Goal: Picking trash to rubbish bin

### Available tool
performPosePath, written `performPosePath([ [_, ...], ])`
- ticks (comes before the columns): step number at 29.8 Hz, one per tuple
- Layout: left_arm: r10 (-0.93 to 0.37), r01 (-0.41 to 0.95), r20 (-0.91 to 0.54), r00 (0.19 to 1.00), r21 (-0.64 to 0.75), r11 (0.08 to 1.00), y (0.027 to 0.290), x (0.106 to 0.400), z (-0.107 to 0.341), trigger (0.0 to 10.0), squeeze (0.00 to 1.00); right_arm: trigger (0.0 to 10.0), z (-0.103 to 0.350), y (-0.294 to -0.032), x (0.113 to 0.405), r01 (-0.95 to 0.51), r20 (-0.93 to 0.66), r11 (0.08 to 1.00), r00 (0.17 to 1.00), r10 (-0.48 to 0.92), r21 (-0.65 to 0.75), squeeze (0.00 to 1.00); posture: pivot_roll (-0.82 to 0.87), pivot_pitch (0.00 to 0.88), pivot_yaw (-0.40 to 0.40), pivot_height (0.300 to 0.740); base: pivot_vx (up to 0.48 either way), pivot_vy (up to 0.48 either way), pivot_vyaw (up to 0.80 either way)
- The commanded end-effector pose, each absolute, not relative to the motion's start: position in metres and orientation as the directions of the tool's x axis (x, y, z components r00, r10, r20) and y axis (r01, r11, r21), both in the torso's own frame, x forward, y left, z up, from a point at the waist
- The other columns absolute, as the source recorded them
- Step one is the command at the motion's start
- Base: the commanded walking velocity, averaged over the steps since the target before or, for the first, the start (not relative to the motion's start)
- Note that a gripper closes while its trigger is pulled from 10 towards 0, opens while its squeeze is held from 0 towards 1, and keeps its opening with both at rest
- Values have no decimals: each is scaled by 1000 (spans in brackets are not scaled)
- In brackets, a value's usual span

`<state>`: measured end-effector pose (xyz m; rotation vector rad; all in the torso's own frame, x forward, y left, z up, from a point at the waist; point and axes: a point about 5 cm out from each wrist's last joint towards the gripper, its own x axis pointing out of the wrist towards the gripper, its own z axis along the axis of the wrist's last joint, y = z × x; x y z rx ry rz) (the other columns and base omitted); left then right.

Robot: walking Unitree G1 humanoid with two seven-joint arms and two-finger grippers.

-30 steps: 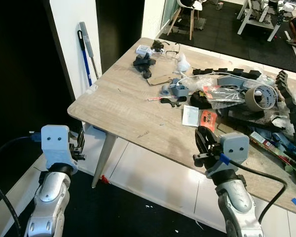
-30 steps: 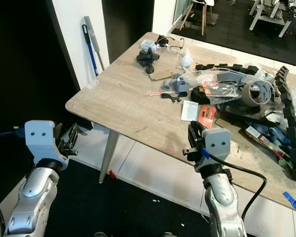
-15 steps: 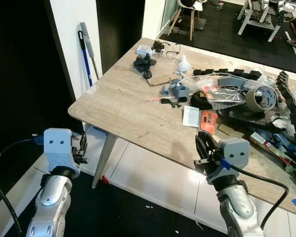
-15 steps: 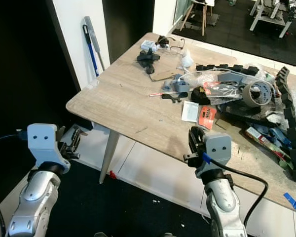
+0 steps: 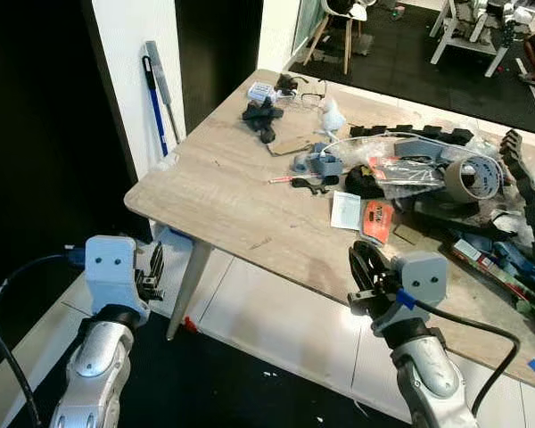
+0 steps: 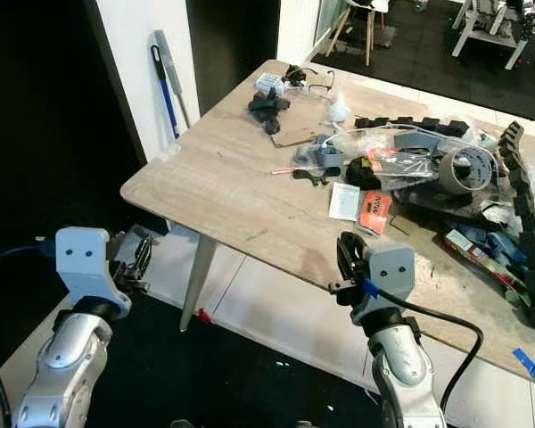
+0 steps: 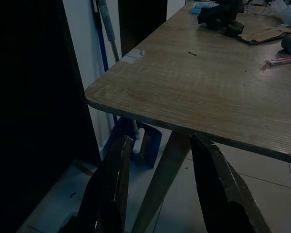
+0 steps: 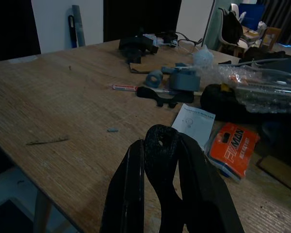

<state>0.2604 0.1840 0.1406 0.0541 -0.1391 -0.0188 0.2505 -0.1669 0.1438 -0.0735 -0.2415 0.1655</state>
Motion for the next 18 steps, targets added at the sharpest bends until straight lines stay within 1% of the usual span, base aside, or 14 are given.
performPosePath([
  [1,-32,26,128,991,49,998,182,259,140,10000,0,10000,143,-170,248,-145,222,986,962,160,-84,0,-38,139,-33,740,0,0,0],
  [18,-38,33,127,991,41,999,177,259,140,10000,0,10000,143,-169,249,-150,212,986,963,163,-80,0,-37,159,-28,740,0,0,-428],
])
